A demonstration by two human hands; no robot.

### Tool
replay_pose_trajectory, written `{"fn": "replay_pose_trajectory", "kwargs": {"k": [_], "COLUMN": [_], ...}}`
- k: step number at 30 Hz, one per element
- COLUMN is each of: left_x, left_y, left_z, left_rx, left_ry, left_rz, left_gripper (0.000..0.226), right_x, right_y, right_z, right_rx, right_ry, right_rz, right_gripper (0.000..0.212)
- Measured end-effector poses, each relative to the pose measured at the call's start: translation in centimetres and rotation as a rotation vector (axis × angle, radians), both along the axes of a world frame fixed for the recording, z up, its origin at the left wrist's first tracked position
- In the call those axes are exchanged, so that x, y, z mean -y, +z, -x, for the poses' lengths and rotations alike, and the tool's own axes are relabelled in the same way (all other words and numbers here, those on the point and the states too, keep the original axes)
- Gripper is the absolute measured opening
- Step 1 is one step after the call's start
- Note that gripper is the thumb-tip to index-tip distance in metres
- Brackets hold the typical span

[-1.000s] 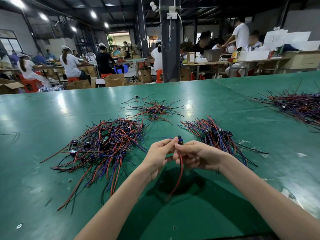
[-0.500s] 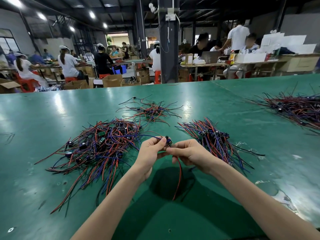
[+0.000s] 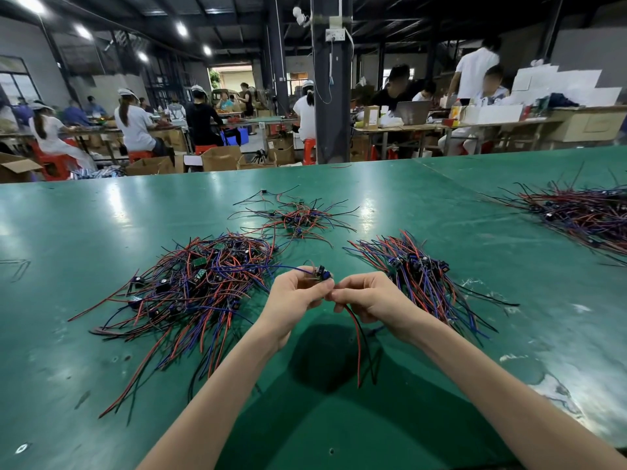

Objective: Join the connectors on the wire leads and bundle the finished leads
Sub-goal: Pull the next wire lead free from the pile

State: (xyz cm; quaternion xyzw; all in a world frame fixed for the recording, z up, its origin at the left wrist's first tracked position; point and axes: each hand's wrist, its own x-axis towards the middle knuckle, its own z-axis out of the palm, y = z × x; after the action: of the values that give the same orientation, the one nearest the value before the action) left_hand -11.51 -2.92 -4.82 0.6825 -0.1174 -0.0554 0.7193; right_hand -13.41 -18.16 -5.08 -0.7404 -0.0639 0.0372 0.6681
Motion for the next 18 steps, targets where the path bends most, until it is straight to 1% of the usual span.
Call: {"fn": "replay_pose_trajectory", "kwargs": {"k": [4,10,13,18], "left_x": [0.01,0.0,0.08,0.15], "left_y": [-0.08,-0.42,-0.7,-0.71], "left_z": [-0.09,-0.21,-0.17,-0.14], "left_rx": [0.023,0.047,0.017,-0.038], "left_ry": [0.005,-0.004,-0.003,0.0], "left_rz": [0.01,-0.047,-0.034,-0.001], "left_gripper": [0.014,0.014,0.016,0.017], "right_x": [-0.06,0.17,0.36,0.35], "right_y": [0.06,0.1,0.1,-0.21], "right_z": [0.05,0.29,0.3,0.07], "right_rx": [-0.022,-0.016,-0.011,0.001], "right_ry": [0.014,0.039,0.054,0.039], "right_rz": [0.015,0.081,0.106,0.15], "right_gripper": [0.016,0.014,0.02,0.019]}}
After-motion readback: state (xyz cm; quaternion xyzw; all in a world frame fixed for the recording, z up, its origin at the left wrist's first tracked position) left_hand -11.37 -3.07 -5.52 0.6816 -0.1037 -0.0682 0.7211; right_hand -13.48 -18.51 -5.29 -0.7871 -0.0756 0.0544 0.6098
